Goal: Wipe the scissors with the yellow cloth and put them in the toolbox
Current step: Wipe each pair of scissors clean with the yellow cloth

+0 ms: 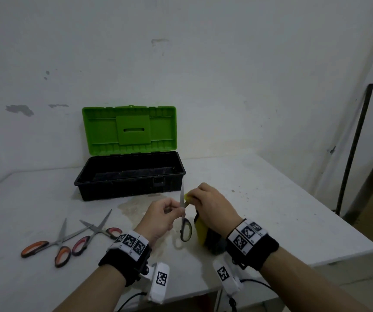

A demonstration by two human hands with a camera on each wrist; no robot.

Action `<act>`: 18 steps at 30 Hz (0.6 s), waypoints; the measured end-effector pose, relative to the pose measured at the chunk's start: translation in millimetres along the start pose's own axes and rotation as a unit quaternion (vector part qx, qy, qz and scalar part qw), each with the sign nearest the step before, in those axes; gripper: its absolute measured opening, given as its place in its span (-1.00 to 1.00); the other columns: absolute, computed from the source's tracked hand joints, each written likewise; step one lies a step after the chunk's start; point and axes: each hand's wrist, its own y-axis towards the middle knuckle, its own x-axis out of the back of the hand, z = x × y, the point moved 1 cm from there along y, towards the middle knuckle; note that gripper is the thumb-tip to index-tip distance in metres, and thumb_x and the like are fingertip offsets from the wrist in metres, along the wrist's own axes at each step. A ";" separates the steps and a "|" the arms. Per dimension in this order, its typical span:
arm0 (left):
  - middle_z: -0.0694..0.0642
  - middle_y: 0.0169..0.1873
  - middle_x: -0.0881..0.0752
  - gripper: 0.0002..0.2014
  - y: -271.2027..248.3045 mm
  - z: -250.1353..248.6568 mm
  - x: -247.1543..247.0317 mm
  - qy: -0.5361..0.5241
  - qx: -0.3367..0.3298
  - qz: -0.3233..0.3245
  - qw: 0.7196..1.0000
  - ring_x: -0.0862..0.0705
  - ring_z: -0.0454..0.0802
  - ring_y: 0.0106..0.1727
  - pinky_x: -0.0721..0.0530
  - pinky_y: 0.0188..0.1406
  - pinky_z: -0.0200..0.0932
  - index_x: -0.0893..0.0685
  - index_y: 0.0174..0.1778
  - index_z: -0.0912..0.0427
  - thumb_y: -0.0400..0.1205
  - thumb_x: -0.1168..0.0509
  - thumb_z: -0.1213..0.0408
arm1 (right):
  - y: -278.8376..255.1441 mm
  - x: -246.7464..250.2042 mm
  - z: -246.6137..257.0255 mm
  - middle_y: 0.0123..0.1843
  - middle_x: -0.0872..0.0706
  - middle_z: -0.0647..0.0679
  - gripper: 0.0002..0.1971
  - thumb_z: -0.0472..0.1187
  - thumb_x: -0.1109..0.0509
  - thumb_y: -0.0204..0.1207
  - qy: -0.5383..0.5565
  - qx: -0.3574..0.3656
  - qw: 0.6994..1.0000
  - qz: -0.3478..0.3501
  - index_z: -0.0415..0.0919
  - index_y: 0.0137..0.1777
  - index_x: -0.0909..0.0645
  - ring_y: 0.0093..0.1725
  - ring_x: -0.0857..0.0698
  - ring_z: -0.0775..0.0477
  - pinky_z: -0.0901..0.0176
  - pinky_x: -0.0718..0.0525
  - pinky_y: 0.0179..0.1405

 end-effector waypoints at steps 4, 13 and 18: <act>0.12 -0.29 -0.82 -0.94 -1.4 2.1 3.8 0.031 -0.004 -0.003 1.000 -0.49 -0.15 -0.50 -0.44 -0.50 -0.24 -0.75 -0.09 0.26 0.65 -0.42 0.35 | 11.4 15.4 -8.7 0.01 -0.58 -0.04 -0.78 -0.12 -0.21 0.72 -0.016 -0.077 0.997 -0.008 -0.12 0.10 -0.70 -0.01 -0.63 -0.10 0.08 -0.62 -0.05; 0.01 -0.51 -0.65 -0.89 -1.0 -2.0 -2.3 -0.117 0.041 -0.001 0.992 -0.29 -0.18 -0.63 -0.29 -0.64 -0.31 -0.66 -0.12 0.38 0.69 -0.36 0.42 | -2.1 -1.7 -6.1 0.00 -0.61 -0.04 -0.81 -0.15 -0.30 0.69 0.039 0.014 0.996 -0.083 -0.16 0.14 -0.72 -0.07 -0.62 -0.06 0.16 -0.61 -0.04; -0.06 -0.54 -0.68 -0.90 -2.6 -0.8 -1.7 -0.086 0.033 -0.003 0.996 -0.32 -0.20 -0.64 -0.34 -0.62 -0.33 -0.68 -0.12 0.35 0.69 -0.36 0.40 | 7.1 17.3 -19.7 -0.01 -0.57 0.02 -0.79 -0.12 -0.29 0.70 0.061 -0.058 0.989 -0.119 -0.16 0.15 -0.72 -0.12 -0.62 0.03 0.17 -0.64 -0.03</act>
